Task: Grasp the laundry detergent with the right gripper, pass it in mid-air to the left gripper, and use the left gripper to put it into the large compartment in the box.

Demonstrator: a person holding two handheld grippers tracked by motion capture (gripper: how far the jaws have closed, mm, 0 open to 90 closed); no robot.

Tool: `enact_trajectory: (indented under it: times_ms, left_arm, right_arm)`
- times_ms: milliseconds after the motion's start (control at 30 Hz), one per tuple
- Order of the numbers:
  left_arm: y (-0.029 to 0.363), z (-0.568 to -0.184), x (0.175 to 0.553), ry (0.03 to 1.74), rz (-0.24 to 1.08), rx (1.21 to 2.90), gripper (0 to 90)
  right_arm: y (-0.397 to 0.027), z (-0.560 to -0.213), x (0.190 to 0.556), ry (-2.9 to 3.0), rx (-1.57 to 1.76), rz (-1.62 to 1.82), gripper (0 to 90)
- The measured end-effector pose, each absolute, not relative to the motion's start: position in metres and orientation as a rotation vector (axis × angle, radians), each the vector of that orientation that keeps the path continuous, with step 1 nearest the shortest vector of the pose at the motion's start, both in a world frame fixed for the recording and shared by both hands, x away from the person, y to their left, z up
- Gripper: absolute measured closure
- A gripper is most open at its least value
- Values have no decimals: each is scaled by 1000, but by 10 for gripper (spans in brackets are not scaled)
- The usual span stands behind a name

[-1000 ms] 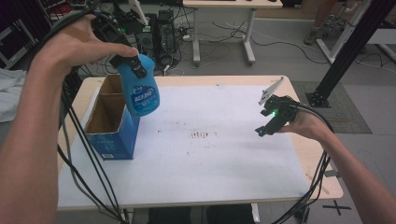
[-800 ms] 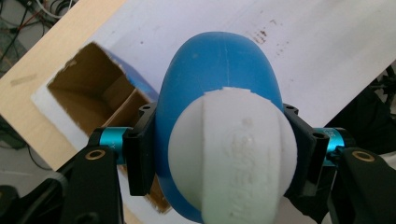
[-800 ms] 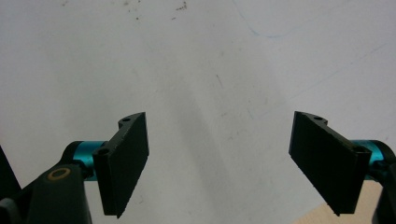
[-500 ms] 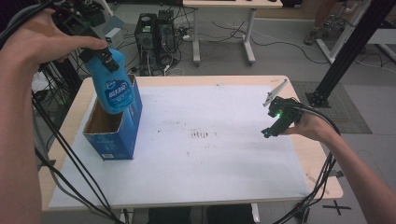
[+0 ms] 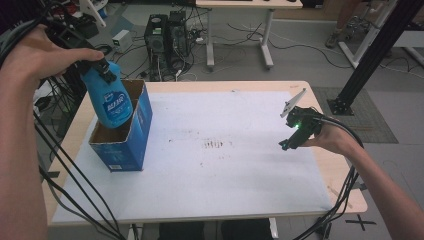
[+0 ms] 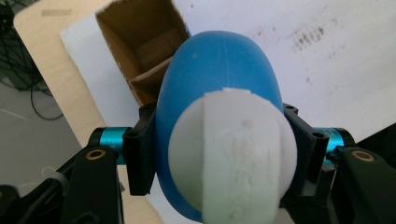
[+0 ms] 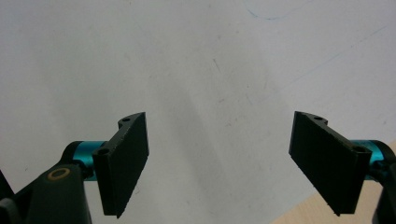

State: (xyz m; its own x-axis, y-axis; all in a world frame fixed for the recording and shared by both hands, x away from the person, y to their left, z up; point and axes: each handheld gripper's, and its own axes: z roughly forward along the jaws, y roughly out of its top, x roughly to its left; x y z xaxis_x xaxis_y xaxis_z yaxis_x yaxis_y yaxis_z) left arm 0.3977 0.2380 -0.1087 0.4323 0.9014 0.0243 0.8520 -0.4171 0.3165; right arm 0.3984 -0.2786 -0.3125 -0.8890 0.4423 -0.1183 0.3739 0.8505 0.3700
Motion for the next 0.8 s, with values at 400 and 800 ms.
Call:
enact_trajectory:
  times_ms: [400,800]
  left_arm:
    - [248,-154,410,1574,225,2454,382]
    - [249,-194,421,1610,181,2449,382]
  right_arm:
    - [-282,-321,397,2829,664,508,192]
    - [-279,-331,395,2840,676,509,192]
